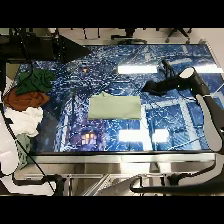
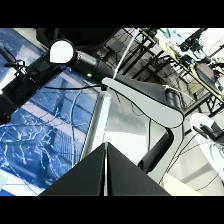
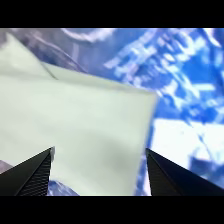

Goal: Fold the shirts.

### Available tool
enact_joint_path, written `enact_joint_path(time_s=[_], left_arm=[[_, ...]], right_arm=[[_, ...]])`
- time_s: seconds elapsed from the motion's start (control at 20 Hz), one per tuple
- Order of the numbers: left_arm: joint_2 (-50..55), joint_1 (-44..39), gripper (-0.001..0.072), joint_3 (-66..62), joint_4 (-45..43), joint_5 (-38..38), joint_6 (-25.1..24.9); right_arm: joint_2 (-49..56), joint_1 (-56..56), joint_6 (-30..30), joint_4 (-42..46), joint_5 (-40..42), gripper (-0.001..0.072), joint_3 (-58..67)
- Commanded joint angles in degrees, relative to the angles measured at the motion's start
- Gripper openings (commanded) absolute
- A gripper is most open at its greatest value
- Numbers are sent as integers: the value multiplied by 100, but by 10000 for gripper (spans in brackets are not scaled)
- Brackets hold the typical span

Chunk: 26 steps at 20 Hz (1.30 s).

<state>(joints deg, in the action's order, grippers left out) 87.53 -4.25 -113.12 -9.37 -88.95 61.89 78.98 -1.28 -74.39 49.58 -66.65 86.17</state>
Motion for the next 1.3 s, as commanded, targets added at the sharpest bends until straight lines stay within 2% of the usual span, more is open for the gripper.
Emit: enact_joint_path(time_s=[0.0, 0.35, 0.45, 0.5, 0.55, 0.6, 0.75, 0.85, 1.25], left_arm=[[4, 7, 16, 0, -2, -2, 4], [4, 4, 16, 0, 0, -2, 9], [4, -9, 16, 0, 0, -4, 9], [4, -11, 16, 0, 0, -7, 9], [4, -13, 16, 0, 2, -7, 9], [4, -13, 16, 0, 2, -7, 9], [4, -11, 16, 0, 4, -11, 9], [4, -11, 16, 0, 2, -63, 9], [4, -13, 16, 0, 0, -240, -4]], right_arm=[[520, -173, 90, 181, -431, 644, -109], [1403, 282, 549, -675, -221, 644, -107], [1508, 293, 855, -1276, -229, 635, -105], [1513, 275, 1073, -1633, -225, 437, -96], [1484, 234, 1272, -1875, -236, 52, -81], [1423, 166, 1279, -2028, -186, 23, -81], [1064, -389, 1239, -2004, -61, 22, -83], [710, -1047, 966, -1742, -63, 22, -85], [-787, -4216, -275, 857, -750, 21, -177]])
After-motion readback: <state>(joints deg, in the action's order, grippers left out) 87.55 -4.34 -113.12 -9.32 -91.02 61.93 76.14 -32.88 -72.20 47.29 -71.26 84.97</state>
